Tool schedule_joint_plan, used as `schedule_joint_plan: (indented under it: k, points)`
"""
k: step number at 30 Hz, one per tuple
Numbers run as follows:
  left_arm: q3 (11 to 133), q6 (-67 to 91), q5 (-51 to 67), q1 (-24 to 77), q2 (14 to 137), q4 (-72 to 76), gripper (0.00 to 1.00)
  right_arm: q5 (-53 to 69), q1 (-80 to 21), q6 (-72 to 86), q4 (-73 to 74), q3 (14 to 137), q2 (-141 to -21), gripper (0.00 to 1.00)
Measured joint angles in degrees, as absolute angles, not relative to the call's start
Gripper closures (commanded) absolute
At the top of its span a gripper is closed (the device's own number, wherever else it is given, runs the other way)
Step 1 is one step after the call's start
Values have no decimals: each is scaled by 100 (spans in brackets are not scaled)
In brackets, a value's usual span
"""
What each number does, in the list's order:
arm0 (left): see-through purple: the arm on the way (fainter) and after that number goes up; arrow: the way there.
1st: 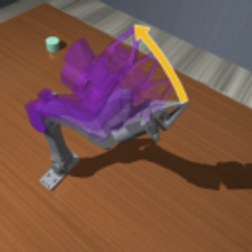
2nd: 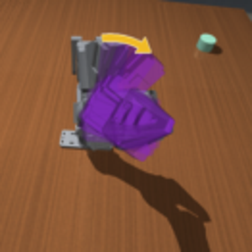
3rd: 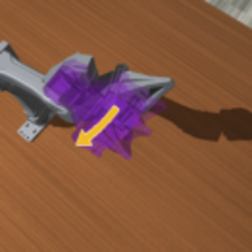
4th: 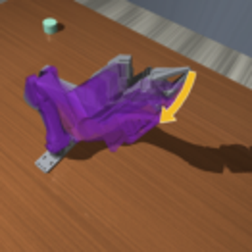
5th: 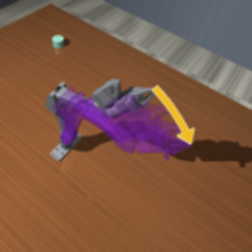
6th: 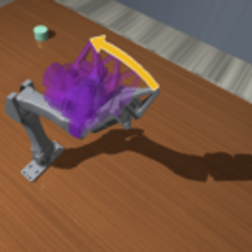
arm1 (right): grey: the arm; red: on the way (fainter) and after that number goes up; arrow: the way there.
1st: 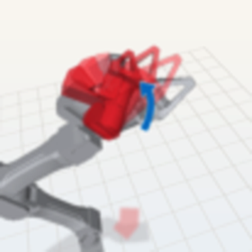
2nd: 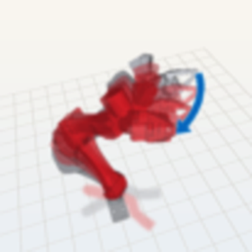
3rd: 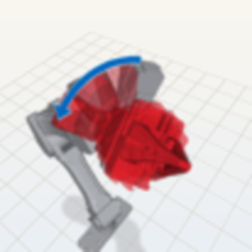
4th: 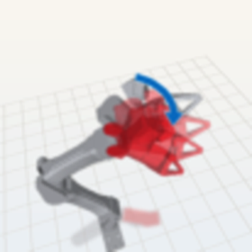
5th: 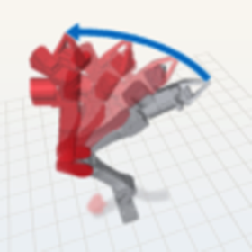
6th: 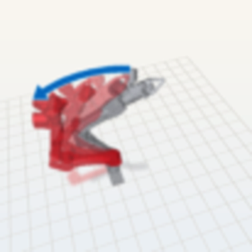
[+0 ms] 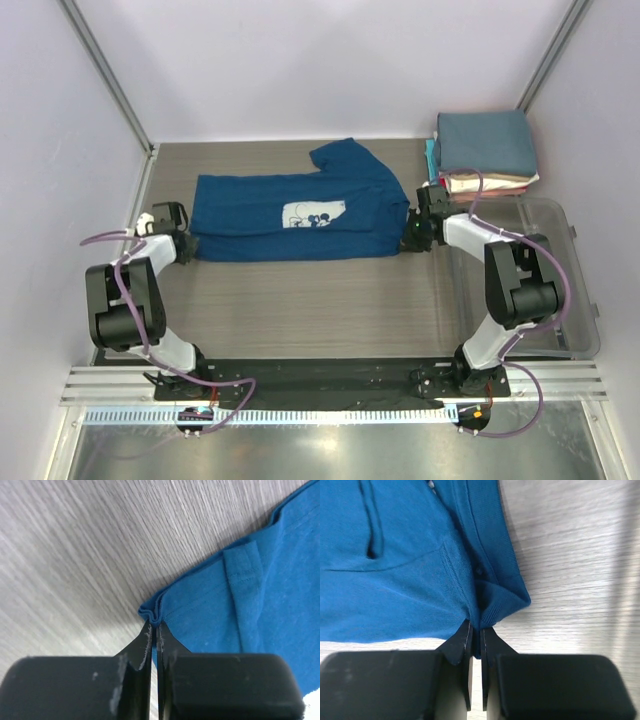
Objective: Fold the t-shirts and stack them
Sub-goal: Fold the tshirt
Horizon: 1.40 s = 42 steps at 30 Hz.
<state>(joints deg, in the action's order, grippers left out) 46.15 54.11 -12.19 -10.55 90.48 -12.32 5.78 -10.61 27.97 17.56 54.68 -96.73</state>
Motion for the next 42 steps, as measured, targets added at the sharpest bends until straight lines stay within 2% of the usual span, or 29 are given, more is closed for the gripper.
schedule_joint_plan:
  k: [7, 12, 15, 16, 18, 19, 21, 22, 23, 24, 26, 28, 31, 34, 38, 42]
  points:
    - [4729, 5489, -1129, -1098, 7953, -2025, 100, 311, -1026, 2849, 2185, 5704, -8757, 98]
    - [4372, 5511, -1046, -1194, 6722, -2316, 100, 261, -1024, 3109, 2167, 5013, -7491, 98]
    - [3817, 5518, -1031, -1232, 6202, -2593, 99, 311, -1015, 3256, 2165, 4340, -7229, 80]
    - [3653, 5524, -1015, -1247, 6086, -2714, 99, 329, -1011, 3315, 2196, 4141, -7223, 68]
    - [3264, 5555, -980, -1271, 5765, -3041, 93, 410, -1004, 3430, 2329, 3649, -7107, 50]
    - [3148, 5570, -980, -1282, 5636, -3183, 90, 495, -1000, 3468, 2397, 3457, -6960, 37]
    - [2947, 5627, -985, -1313, 5218, -3522, 71, 637, -1057, 3531, 2508, 3267, -6436, 30]
    - [2926, 5645, -985, -1321, 4984, -3712, 58, 655, -1050, 3568, 2585, 3232, -6149, 27]
    - [2926, 5662, -987, -1326, 4794, -3822, 33, 659, -1026, 3621, 2659, 3216, -5830, 25]
    - [2936, 5651, -987, -1326, 4580, -3903, 24, 661, -1007, 3651, 2707, 3218, -5566, 24]
    - [3065, 5736, -972, -1332, 4246, -4077, 12, 672, -993, 3695, 2847, 3251, -5096, 22]
    - [3315, 5732, -910, -1332, 4152, -4215, 11, 731, -993, 3715, 2980, 3369, -4847, 22]
    - [3863, 5483, -709, -1332, 4309, -4237, 13, 836, -996, 3662, 3085, 3791, -5068, 22]
    - [4584, 4950, -412, -1332, 4757, -4276, 15, 875, -1002, 3459, 3124, 4552, -5789, 22]
    - [5207, 4084, -54, -1337, 5251, -4309, 16, 867, -1020, 2965, 3011, 5996, -7354, 22]
    - [5249, 3516, 12, -1315, 5341, -4451, 17, 917, -1055, 2451, 2886, 7900, -9157, 21]
